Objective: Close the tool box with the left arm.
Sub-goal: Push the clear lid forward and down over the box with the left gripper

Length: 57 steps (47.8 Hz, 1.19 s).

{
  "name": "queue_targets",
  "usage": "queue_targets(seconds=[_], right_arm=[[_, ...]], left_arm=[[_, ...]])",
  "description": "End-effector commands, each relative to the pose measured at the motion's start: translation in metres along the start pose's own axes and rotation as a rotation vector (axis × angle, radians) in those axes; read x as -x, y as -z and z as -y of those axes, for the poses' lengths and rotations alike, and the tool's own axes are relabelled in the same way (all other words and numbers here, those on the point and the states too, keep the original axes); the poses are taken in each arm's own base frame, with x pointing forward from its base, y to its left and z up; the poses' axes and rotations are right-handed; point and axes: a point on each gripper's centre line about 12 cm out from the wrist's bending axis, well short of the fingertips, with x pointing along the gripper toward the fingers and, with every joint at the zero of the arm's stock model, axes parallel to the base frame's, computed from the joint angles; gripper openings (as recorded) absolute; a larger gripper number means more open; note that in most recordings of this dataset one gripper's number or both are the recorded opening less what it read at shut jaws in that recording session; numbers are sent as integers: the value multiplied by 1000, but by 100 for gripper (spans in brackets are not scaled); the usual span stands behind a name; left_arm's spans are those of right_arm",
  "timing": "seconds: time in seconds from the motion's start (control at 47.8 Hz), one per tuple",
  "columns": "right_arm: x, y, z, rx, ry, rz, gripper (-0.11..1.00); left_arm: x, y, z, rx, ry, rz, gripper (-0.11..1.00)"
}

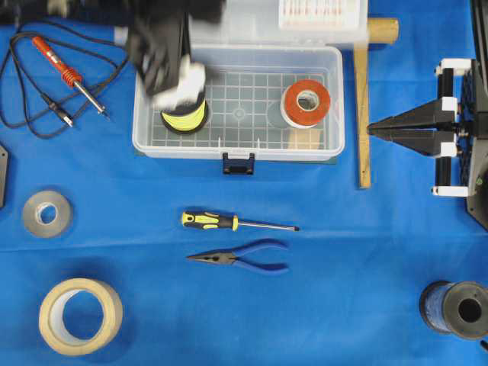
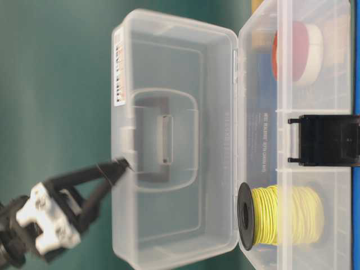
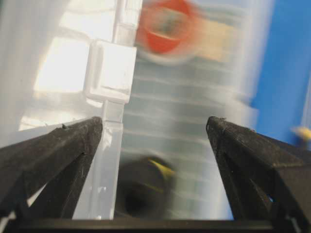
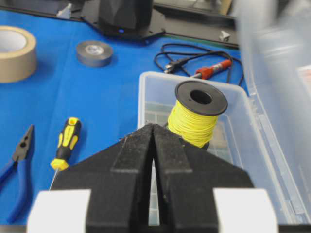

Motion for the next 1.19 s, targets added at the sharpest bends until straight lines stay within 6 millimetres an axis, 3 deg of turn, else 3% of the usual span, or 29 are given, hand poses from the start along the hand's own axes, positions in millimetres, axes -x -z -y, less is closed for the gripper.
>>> queue_targets(seconds=[0.0, 0.355, 0.606, 0.878, 1.171], right_arm=[[-1, -3, 1, 1, 3, 9, 0], [-1, -4, 1, 3, 3, 11, 0], [-1, -3, 1, 3, 3, 9, 0], [-1, -4, 1, 1, 3, 11, 0], [0, -4, 1, 1, 3, 14, 0]], left_arm=[[7, 3, 9, -11, 13, -1, 90], [13, 21, 59, -46, 94, -23, 90], [40, 20, 85, -79, 138, 39, 90], [63, 36, 81, -78, 133, 137, 89], [102, 72, 74, -54, 122, 439, 89]])
